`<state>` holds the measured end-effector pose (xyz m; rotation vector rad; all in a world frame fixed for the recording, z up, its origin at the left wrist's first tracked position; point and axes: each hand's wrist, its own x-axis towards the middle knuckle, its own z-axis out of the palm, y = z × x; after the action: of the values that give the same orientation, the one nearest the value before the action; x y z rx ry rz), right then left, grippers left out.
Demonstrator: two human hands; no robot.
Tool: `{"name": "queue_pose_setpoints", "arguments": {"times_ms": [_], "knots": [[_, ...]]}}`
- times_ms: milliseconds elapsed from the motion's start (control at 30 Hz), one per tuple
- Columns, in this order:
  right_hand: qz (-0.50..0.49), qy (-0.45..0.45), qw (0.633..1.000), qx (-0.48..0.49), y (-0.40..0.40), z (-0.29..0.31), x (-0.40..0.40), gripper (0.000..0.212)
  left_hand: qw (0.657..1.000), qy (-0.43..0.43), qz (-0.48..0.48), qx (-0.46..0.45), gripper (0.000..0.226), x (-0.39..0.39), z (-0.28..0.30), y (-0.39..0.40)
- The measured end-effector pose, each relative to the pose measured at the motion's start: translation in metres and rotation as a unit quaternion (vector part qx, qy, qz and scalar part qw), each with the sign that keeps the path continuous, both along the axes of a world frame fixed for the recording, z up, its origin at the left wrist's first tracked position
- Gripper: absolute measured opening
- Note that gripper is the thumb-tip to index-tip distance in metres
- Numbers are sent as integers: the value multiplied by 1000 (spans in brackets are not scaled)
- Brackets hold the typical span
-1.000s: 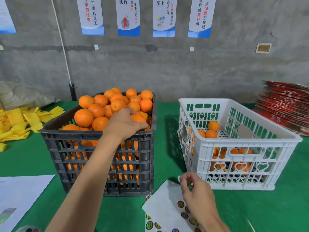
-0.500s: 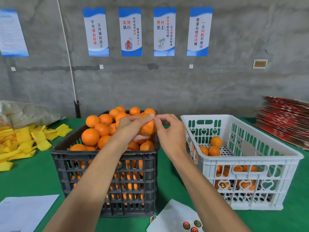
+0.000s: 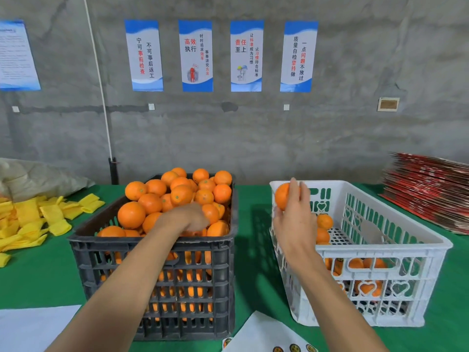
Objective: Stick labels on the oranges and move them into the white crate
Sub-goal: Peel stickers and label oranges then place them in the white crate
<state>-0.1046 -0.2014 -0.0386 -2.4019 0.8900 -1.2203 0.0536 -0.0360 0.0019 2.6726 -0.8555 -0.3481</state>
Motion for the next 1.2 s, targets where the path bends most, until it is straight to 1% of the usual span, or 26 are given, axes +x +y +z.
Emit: {"name": "queue_pose_setpoints", "arguments": {"times_ms": [33,67,100,200,300,367,400,467,500,567,633,733,800,833,900,933,967,1100,1200], "knots": [[-15,2,1000,-2,-6,-2,-5,68,997,-20,7,75,24,5,-5,1],[-20,6,1000,-5,-10,-3,-8,64,992,-22,11,121,25,10,-10,2],[-17,14,1000,-12,-12,-3,-10,60,989,-21,11,147,29,13,-12,1],[23,42,998,-36,-11,-5,-13,52,984,-21,17,178,36,12,-9,0],[70,38,996,-43,-4,-12,-17,37,986,0,11,167,40,11,-7,0],[107,32,992,-60,1,-24,-22,31,990,1,5,138,40,8,-6,1],[131,29,989,-67,4,-32,-25,29,994,-3,8,109,39,6,-5,1],[172,39,982,-64,5,-53,-33,25,1000,-16,15,19,31,3,-5,1],[187,59,979,-54,6,-66,-38,24,999,-25,16,-33,30,1,-5,-1],[218,115,968,-38,7,-95,-51,23,992,-49,18,-117,35,-6,-8,-7],[248,164,955,-26,6,-125,-64,23,985,-64,21,-161,37,-13,-15,-15],[273,225,935,10,4,-166,-86,24,978,-59,32,-198,39,-17,-23,-17],[282,231,929,63,2,-190,-100,29,974,-54,41,-217,41,-15,-26,-15],[290,221,927,94,1,-199,-107,39,972,-49,45,-224,41,-14,-27,-13],[300,214,920,135,0,-213,-116,67,972,-44,49,-225,40,-16,-28,-12],[303,222,917,136,0,-217,-118,75,973,-43,51,-220,38,-17,-28,-11],[306,228,915,129,-1,-219,-118,78,974,-42,52,-215,36,-18,-27,-11],[302,215,918,139,1,-224,-116,79,973,-45,56,-218,31,-21,-28,-9],[289,206,925,132,2,-225,-113,63,973,-43,56,-221,33,-24,-28,-9]]}}
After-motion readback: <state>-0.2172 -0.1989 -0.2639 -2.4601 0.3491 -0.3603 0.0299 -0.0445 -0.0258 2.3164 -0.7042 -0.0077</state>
